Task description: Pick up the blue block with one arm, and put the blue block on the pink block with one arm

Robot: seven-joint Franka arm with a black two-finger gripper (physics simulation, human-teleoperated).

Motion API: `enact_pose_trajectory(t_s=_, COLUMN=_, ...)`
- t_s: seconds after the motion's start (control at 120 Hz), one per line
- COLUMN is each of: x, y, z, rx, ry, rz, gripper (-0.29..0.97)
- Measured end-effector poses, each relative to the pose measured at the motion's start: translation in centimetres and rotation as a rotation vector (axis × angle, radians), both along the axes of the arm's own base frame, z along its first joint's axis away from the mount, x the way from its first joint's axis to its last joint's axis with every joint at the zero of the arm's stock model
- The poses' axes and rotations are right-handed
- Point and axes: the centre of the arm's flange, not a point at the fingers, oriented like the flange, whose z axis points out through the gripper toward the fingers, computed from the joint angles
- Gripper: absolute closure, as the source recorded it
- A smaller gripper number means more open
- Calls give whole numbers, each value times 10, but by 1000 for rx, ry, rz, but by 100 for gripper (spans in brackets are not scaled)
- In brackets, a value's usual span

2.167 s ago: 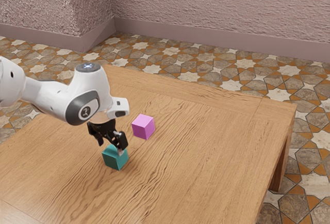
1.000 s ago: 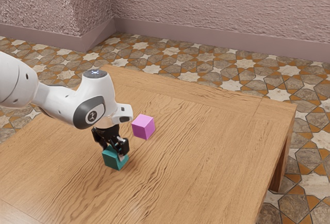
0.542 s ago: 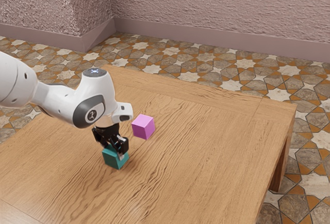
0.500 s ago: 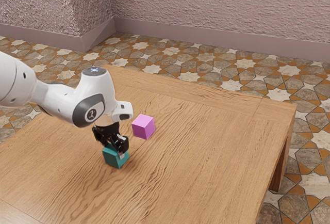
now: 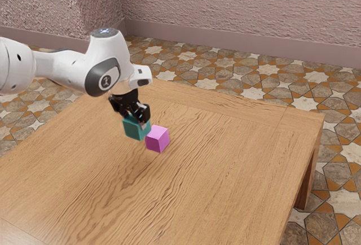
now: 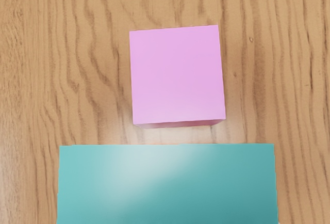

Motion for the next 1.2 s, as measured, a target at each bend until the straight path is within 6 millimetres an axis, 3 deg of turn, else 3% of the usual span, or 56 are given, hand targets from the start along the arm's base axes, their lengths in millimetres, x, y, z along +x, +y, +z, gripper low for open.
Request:
enact_pose_trajectory(t_s=0.517, x=53, y=-4, z=-23, rx=-7, ry=32, rz=-2, gripper=32)
enact_pose_trajectory(t_s=1.2, x=68, y=-14, z=-22, rx=-13, ry=31, rz=-20, gripper=32)
